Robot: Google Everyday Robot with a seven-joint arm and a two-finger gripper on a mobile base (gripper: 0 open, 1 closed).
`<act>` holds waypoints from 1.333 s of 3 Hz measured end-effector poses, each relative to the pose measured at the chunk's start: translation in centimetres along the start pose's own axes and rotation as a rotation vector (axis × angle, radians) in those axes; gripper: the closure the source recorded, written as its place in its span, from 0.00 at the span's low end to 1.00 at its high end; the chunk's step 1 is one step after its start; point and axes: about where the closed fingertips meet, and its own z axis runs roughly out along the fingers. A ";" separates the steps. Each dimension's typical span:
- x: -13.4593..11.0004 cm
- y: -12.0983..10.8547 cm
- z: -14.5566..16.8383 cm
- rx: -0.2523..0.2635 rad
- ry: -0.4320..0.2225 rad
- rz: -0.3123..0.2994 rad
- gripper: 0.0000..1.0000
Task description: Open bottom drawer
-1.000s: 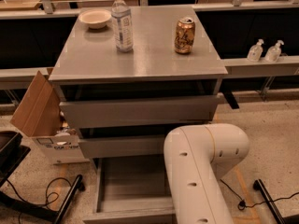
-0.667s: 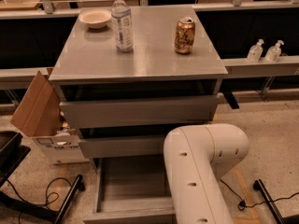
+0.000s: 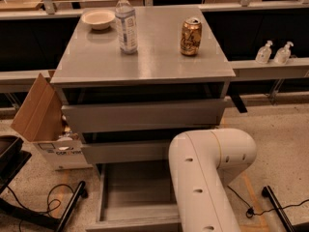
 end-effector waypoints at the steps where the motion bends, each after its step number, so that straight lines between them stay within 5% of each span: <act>1: 0.0 0.1 0.0 -0.001 0.000 0.000 0.00; 2: 0.0 0.1 0.1 -0.001 0.000 0.000 0.00; 4: 0.0 0.3 0.2 -0.006 0.000 0.000 0.41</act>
Offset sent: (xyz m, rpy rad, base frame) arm -0.0006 0.0002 -0.0005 0.0002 0.0011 0.0003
